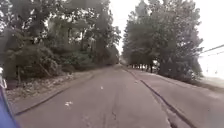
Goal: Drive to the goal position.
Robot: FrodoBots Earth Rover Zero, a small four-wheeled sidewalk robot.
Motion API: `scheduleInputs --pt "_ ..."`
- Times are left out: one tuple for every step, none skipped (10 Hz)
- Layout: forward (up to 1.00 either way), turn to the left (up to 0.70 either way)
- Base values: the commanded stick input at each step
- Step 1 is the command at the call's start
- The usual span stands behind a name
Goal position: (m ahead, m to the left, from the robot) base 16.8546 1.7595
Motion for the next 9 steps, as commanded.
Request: scheduleInputs --pt "0.70 -0.01" --pt "0.70 -0.01" --pt "0.70 -0.01" --pt "0.70 -0.01" --pt "0.70 -0.01" --pt "0.70 -0.01" --pt "0.70 -0.01" --pt "0.70 -0.01" --pt "0.70 -0.01"
